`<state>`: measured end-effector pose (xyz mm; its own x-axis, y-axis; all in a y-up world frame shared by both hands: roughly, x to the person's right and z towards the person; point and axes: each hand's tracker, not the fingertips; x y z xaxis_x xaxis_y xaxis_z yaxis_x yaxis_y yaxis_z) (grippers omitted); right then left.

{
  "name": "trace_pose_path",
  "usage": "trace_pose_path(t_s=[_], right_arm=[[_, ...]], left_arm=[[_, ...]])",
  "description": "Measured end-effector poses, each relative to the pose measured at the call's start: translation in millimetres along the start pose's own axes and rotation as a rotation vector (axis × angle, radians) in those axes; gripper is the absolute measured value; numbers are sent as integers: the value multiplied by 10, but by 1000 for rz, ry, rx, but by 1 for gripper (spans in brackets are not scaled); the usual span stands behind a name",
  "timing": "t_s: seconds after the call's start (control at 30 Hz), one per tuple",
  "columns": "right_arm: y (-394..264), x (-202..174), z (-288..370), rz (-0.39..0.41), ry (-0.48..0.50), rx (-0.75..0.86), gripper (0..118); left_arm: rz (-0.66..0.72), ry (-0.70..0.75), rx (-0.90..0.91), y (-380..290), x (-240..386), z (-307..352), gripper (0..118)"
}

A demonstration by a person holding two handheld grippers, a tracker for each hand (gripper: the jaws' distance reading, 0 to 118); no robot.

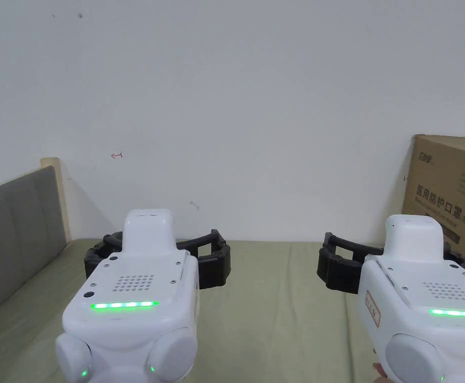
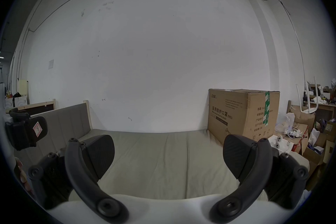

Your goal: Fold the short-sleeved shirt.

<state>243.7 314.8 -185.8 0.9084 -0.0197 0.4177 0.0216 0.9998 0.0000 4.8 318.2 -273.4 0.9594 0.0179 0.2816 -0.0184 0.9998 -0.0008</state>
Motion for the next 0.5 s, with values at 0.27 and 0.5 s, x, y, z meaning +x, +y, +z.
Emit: trace_pose_path(t_s=[0.27,0.5], right_arm=[[-35,-17,-1,16,4,-13,117],[-51,-12,-1,13,4,-18,117]], left_arm=[[-24,5,9,-12,29,18,117],[-28,-1,11,-22,49,17,117]])
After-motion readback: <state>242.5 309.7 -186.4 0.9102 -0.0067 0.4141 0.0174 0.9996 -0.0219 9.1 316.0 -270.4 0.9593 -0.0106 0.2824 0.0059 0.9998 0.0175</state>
